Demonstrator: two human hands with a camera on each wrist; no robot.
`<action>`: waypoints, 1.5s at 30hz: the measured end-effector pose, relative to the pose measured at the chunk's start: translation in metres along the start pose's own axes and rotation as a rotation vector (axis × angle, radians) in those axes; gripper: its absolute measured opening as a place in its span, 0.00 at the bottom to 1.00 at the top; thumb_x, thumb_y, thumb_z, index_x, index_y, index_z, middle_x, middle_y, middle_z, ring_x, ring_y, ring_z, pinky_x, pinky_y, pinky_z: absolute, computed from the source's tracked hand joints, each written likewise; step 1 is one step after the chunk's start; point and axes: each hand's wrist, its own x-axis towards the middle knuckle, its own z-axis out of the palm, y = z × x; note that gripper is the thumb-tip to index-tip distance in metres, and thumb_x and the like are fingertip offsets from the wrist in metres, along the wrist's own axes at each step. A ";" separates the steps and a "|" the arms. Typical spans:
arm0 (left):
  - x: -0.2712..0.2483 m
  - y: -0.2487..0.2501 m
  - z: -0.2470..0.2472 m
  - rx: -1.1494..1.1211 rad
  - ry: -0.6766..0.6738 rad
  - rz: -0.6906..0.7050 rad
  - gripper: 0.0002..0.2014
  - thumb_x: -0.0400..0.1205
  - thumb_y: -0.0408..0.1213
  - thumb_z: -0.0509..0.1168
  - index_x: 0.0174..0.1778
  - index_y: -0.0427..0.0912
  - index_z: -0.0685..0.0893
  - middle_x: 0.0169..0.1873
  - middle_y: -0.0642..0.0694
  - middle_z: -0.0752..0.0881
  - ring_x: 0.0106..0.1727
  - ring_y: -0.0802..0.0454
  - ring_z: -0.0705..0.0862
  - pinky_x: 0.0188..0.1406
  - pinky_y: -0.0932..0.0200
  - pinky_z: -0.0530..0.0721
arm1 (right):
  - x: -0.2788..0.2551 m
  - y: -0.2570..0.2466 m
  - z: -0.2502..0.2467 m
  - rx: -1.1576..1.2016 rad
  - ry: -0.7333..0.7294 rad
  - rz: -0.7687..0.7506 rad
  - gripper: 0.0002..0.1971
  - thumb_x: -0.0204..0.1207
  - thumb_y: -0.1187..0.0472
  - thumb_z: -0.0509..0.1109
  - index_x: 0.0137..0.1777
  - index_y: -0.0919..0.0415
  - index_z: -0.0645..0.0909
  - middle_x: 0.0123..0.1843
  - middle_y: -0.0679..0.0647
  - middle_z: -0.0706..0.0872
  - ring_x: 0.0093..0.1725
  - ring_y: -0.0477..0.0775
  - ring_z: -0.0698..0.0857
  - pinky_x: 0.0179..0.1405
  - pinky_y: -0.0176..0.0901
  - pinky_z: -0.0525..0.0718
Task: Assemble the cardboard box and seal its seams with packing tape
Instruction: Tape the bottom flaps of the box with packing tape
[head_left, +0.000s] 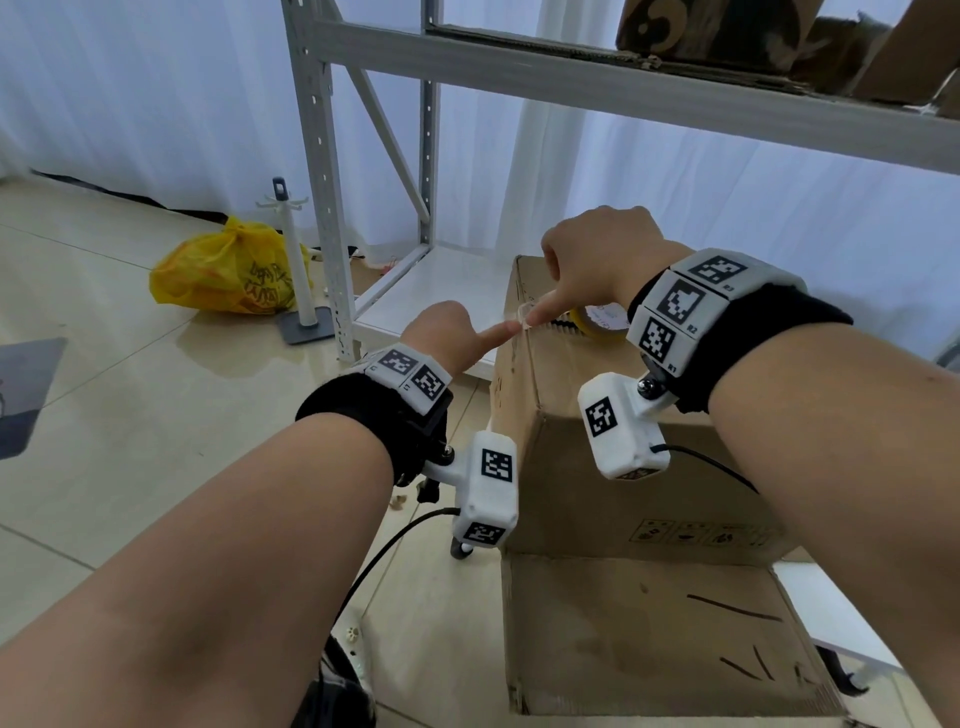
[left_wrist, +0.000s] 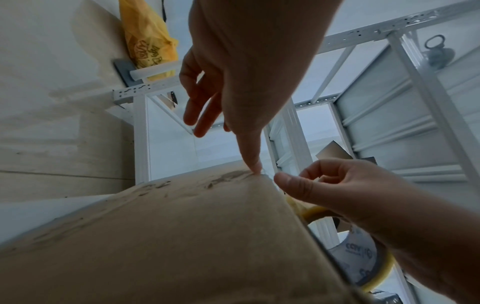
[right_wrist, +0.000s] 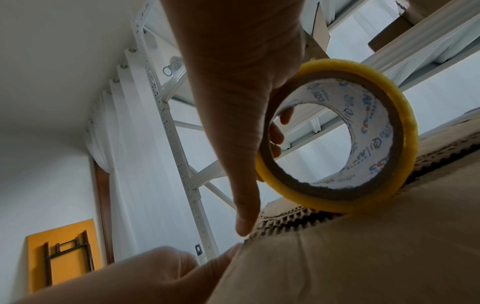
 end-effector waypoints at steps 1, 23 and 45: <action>-0.001 0.002 -0.003 0.033 0.011 0.015 0.33 0.77 0.68 0.57 0.25 0.38 0.70 0.23 0.45 0.74 0.25 0.52 0.73 0.28 0.60 0.71 | 0.000 0.001 0.001 0.008 0.003 0.001 0.31 0.61 0.26 0.70 0.47 0.53 0.78 0.40 0.49 0.82 0.47 0.54 0.80 0.54 0.53 0.75; -0.006 0.020 -0.031 -0.201 0.183 0.114 0.19 0.86 0.44 0.58 0.49 0.30 0.83 0.46 0.36 0.87 0.45 0.44 0.85 0.50 0.50 0.84 | -0.004 0.000 0.002 0.000 0.058 -0.006 0.29 0.63 0.27 0.71 0.47 0.53 0.76 0.41 0.49 0.81 0.47 0.55 0.81 0.52 0.52 0.74; -0.028 0.042 -0.010 -0.578 -0.412 0.147 0.15 0.86 0.38 0.56 0.64 0.33 0.77 0.58 0.41 0.80 0.59 0.47 0.77 0.65 0.54 0.72 | -0.008 0.006 -0.001 0.418 0.208 0.038 0.05 0.73 0.63 0.65 0.48 0.57 0.78 0.44 0.52 0.81 0.47 0.53 0.80 0.44 0.43 0.76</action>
